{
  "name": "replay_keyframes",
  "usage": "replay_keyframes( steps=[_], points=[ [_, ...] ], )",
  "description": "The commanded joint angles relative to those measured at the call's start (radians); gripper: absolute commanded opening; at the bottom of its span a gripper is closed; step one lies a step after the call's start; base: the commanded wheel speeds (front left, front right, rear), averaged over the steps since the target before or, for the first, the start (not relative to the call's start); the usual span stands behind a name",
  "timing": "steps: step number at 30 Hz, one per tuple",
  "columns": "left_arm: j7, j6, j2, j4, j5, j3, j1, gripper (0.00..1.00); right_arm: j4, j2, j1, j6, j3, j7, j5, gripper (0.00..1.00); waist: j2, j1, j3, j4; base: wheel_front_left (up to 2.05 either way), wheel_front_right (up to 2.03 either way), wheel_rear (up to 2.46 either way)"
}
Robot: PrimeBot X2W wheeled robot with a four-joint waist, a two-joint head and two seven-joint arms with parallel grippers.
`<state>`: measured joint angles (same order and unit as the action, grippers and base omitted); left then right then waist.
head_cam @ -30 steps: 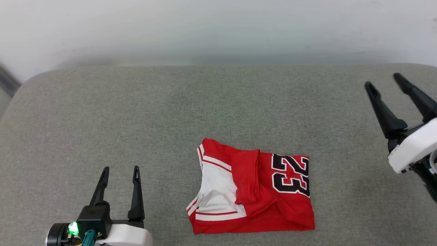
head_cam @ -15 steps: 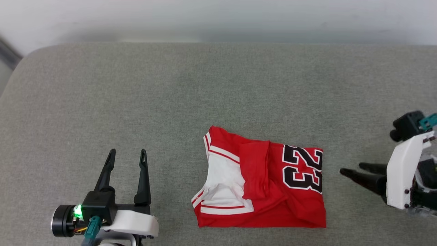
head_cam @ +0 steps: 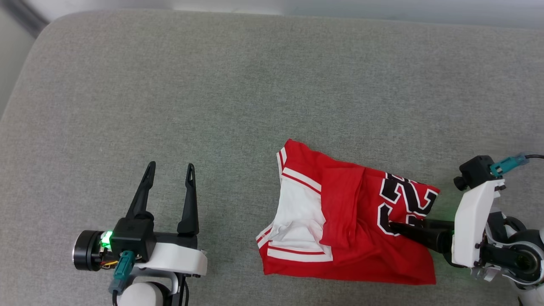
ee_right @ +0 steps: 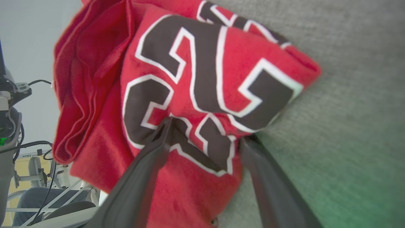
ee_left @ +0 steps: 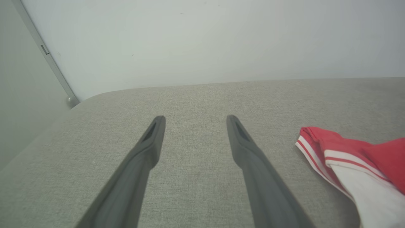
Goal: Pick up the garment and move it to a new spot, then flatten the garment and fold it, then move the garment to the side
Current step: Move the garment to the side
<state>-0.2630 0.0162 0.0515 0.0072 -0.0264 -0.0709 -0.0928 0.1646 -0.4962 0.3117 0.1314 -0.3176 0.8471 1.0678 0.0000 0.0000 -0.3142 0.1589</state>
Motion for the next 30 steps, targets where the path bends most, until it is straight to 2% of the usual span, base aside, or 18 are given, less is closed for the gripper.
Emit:
replay_keyframes(
  steps=[1, 9, 10, 11, 16, 22, 30],
  points=[
    [-0.002, 0.002, -0.002, 0.002, 0.004, -0.003, -0.014, 1.00, 0.033, 0.017, -0.013, -0.002, -0.038, 0.003, -0.005, 1.00, 0.0000, 0.0000, -0.013, 0.013, 0.00, 0.00, 0.00],
    [-0.002, 0.018, -0.002, 0.011, -0.008, -0.018, -0.025, 1.00, 0.100, 0.018, -0.003, -0.003, -0.156, -0.038, -0.035, 1.00, 0.0000, 0.0000, -0.016, 0.028, 0.00, 0.00, 0.00],
    [-0.002, 0.020, -0.002, 0.012, -0.010, -0.019, -0.025, 1.00, 0.098, 0.015, 0.005, -0.003, -0.165, -0.053, -0.036, 0.30, 0.0000, 0.0000, -0.015, 0.029, 0.00, 0.00, 0.00],
    [-0.002, 0.021, -0.002, 0.013, -0.011, -0.022, -0.026, 1.00, 0.098, 0.011, 0.012, -0.003, -0.173, -0.067, -0.036, 0.00, 0.0000, 0.0000, -0.014, 0.030, 0.00, 0.00, 0.00],
    [-0.002, 0.029, -0.002, 0.020, -0.015, -0.026, -0.012, 1.00, 0.067, -0.023, 0.071, -0.002, -0.210, -0.123, -0.022, 0.00, 0.0000, 0.0000, 0.015, 0.029, 0.00, 0.00, 0.00],
    [-0.002, 0.031, -0.002, 0.017, -0.015, -0.013, 0.021, 1.00, -0.040, -0.092, 0.163, -0.001, -0.269, -0.174, -0.021, 0.00, 0.0000, 0.0000, 0.079, -0.004, 0.00, 0.00, 0.00],
    [-0.002, 0.027, -0.002, 0.006, -0.012, 0.014, 0.062, 1.00, -0.210, -0.241, 0.265, -0.001, -0.351, -0.159, -0.047, 0.00, 0.0000, 0.0000, 0.112, -0.129, 0.00, 0.00, 0.00]
  ],
)
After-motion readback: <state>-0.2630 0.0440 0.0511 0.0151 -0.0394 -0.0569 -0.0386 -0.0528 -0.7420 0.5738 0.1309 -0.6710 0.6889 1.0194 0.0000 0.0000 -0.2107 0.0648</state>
